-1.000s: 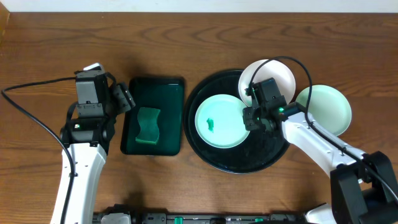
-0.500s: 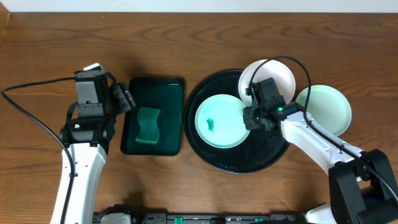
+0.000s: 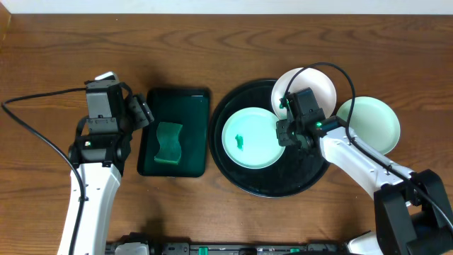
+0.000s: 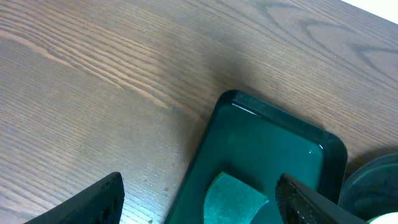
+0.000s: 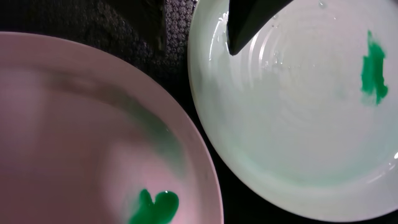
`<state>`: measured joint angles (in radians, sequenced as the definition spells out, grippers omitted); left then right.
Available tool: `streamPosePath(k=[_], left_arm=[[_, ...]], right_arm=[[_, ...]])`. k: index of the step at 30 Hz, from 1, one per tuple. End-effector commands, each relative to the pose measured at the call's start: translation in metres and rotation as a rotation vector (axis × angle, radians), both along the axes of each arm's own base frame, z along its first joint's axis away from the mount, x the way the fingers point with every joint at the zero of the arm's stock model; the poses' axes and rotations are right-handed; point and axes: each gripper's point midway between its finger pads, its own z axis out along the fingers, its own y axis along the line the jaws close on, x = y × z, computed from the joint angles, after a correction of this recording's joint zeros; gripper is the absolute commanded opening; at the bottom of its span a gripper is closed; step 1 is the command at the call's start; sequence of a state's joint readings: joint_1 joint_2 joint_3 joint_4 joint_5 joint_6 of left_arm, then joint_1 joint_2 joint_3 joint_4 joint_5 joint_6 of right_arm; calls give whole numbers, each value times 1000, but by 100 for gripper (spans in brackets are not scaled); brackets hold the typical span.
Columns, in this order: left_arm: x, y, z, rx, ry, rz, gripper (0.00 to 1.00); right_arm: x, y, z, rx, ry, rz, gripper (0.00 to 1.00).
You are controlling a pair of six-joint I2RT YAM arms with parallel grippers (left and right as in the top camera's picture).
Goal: Clean dirty plates on tray and stack at the side
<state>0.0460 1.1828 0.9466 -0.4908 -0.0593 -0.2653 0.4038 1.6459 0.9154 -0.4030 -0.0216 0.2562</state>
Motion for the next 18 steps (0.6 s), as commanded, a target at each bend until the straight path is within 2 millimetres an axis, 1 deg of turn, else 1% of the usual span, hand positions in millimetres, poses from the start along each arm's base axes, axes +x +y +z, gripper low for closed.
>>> streamPosePath(k=[1, 5, 8, 12, 18], left_arm=[[3, 4, 6, 4, -12, 19, 78], [3, 4, 6, 4, -12, 19, 78], [3, 4, 6, 4, -12, 19, 78], [3, 4, 6, 4, -12, 19, 78], [3, 4, 6, 4, -12, 19, 78]], right_arm=[[2, -6, -4, -6, 2, -36, 29], [2, -6, -7, -3, -5, -36, 29], [2, -6, -8, -1, -7, -36, 24], [2, -6, -8, 2, -5, -44, 23], [0, -7, -19, -5, 22, -60, 21]])
